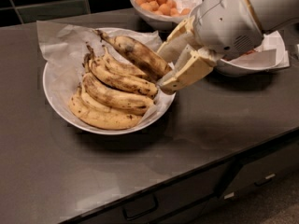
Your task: Pick banana from white bowl
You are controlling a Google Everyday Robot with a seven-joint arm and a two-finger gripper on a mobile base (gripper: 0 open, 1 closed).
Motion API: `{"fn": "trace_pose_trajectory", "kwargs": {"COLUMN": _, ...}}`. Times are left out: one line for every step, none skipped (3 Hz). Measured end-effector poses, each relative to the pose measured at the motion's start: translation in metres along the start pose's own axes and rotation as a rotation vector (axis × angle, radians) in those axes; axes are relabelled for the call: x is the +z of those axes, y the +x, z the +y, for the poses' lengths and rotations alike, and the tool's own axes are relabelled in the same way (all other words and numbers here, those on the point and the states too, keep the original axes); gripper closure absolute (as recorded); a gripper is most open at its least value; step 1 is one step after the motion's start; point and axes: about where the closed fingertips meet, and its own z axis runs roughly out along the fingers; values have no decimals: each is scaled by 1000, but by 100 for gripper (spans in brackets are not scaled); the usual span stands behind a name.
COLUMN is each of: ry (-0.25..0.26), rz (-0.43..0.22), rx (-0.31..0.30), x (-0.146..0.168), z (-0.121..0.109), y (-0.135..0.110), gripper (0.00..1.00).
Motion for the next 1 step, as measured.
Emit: {"fn": "trace_pose_trajectory", "kwargs": {"ry": 1, "rz": -1, "rx": -3, "x": -1, "z": 0, "y": -1, "gripper": 100}}
